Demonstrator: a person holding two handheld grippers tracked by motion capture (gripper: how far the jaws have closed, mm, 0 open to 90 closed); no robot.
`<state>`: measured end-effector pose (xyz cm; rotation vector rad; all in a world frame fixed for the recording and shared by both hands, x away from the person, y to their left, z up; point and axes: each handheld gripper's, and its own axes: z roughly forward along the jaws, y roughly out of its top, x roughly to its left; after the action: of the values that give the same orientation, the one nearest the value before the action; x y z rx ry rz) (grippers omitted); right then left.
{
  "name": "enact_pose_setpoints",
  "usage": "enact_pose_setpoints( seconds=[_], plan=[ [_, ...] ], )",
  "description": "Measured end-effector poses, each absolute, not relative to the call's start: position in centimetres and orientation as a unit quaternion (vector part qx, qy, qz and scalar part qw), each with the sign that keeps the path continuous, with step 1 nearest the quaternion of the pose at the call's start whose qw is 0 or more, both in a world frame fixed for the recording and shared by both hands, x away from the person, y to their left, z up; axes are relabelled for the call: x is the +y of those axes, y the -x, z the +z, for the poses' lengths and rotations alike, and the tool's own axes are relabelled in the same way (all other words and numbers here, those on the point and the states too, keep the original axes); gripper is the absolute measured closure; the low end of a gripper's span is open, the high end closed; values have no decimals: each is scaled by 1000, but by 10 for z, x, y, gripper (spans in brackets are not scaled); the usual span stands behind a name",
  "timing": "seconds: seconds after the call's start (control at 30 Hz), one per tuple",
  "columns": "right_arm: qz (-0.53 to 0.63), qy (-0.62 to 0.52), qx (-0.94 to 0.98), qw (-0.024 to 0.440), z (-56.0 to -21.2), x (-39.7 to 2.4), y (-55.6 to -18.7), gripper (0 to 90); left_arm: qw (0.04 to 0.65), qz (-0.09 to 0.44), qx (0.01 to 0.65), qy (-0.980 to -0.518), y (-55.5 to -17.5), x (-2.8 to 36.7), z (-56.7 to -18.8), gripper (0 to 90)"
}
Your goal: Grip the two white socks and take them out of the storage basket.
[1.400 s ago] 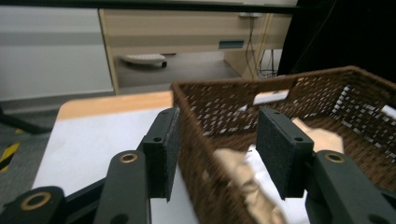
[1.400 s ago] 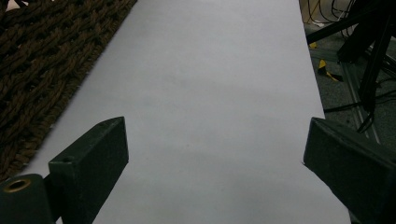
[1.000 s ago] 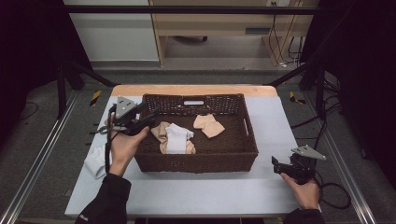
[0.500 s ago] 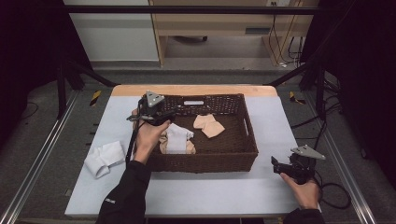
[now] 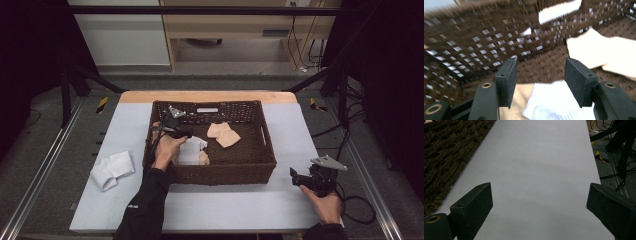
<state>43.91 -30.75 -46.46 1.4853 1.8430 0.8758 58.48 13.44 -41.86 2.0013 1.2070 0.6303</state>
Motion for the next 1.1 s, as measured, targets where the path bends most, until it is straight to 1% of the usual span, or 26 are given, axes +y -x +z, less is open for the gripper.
enact_pose_setpoints(
  seconds=[0.1,0.27,0.37,0.47,0.53,0.57,0.73,0.93,1.03,1.1],
  plan=[
    [330,-562,695,303,-465,-307,-440,69,351,249,465,-774,-587,135,-421,409],
    [330,-560,697,302,-465,-307,-440,69,329,225,466,-790,-593,137,-430,386],
    [330,-561,696,303,-465,-307,-440,69,326,201,465,-798,-594,135,-437,344],
    [329,-560,697,302,-465,-307,-440,69,311,196,456,-811,-595,134,-440,357],
    [329,-560,698,302,-465,-307,-440,69,306,183,457,-815,-594,133,-440,422],
    [328,-560,698,302,-466,-307,-440,69,304,181,455,-817,-593,132,-440,489],
    [329,-560,697,303,-465,-307,-440,69,283,191,447,-827,-590,131,-437,648],
    [329,-560,697,303,-465,-307,-440,70,274,179,448,-832,-588,131,-435,847],
    [330,-561,696,303,-465,-308,-439,70,281,183,453,-826,-587,132,-430,871],
    [331,-562,695,304,-465,-308,-439,70,296,187,455,-819,-585,133,-425,876]
  ],
)
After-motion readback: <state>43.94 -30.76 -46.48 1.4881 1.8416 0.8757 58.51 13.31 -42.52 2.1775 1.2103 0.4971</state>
